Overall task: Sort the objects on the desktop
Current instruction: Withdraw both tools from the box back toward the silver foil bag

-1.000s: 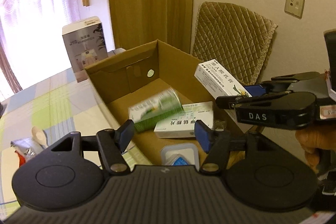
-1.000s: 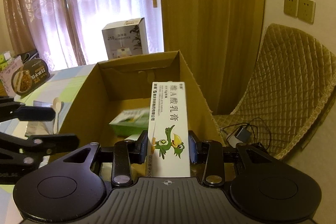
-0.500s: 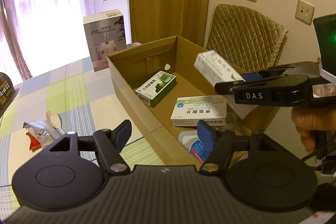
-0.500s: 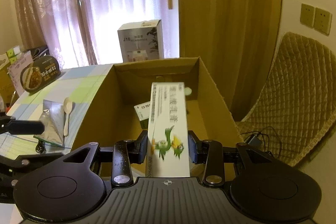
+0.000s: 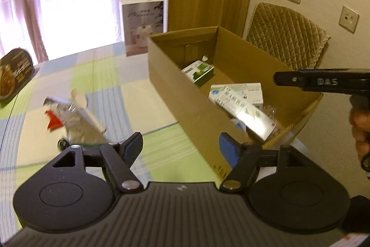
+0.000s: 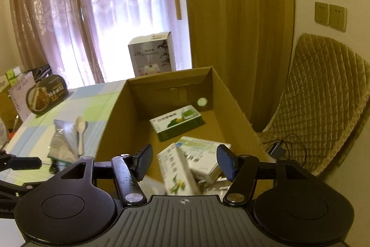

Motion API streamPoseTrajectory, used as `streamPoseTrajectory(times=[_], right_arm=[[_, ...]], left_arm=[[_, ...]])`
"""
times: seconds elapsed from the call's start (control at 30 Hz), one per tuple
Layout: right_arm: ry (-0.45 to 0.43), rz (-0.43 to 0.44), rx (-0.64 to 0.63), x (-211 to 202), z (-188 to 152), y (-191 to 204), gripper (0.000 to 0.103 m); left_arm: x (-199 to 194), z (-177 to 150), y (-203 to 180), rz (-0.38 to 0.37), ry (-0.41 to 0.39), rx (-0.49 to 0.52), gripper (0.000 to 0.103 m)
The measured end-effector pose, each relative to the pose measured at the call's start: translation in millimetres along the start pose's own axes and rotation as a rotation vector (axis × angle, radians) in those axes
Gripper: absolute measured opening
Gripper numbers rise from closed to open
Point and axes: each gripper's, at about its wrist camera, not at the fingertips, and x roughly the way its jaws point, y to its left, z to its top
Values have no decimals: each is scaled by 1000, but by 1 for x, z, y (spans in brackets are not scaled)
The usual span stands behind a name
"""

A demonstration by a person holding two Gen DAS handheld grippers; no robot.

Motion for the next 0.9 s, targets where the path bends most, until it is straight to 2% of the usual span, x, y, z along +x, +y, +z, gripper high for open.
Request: streamPoseTrajectory(times=[0.1,0.27,0.73,0.9], right_arm=[[0,15,9,-12,-6,9,63],[3,44,10,-33,-21,31,74],[30,164,-58,-71,-52,99,97],[62,192,-84,-72,-61,118,101]], left_arm=[[-11,-10,8,17,6,-22,71],[-37,-27,26,65,-4,-56,72],[-105,-80,86,187,1,-192,92],[-121,-92,104,225,0,-230,98]])
